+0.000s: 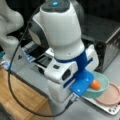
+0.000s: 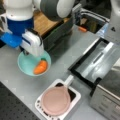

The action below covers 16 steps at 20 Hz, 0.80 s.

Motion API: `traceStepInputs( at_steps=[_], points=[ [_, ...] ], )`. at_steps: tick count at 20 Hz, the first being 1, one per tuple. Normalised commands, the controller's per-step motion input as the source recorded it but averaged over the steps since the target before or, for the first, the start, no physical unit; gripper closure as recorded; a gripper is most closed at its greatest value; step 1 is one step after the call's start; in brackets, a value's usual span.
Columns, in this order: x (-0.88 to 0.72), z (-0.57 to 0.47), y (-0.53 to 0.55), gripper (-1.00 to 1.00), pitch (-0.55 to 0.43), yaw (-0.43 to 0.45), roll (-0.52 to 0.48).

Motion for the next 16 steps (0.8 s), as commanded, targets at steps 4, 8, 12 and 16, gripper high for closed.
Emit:
traceStepInputs(
  at_steps=[4, 8, 12, 16],
  points=[
    [0.42, 0.18, -0.27, 1.0, 0.354, 0.174, -0.101],
    [0.37, 0.1, -0.17, 1.0, 0.326, 0.131, -0.104],
    [0.35, -0.01, -0.09, 1.0, 0.303, 0.111, -0.063],
    [0.33, 0.01, -0.09, 1.0, 0.226, 0.145, -0.086]
  ],
)
